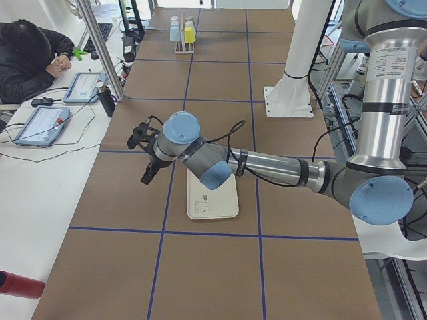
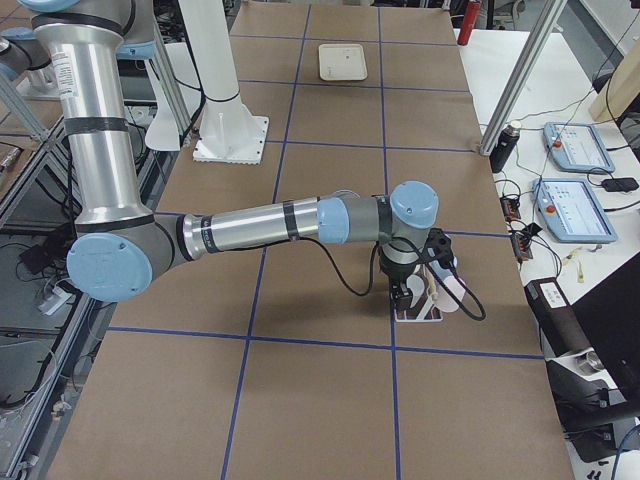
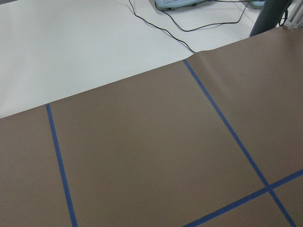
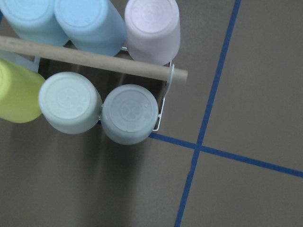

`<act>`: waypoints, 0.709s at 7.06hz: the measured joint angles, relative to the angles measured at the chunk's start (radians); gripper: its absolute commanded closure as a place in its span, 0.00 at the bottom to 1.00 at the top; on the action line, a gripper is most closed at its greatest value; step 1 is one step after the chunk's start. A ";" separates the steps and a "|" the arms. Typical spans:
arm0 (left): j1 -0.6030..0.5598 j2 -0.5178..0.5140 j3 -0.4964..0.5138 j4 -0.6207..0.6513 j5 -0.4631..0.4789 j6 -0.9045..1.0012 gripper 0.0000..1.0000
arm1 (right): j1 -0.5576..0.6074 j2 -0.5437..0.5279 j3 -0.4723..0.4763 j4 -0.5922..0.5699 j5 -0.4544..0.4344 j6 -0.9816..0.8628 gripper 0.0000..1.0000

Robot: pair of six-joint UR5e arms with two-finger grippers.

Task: Transfer IKEA cup to right arm and place on rack

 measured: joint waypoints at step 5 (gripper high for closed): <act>0.024 -0.001 0.123 0.070 0.151 0.211 0.00 | -0.001 -0.042 -0.017 0.002 -0.001 -0.006 0.00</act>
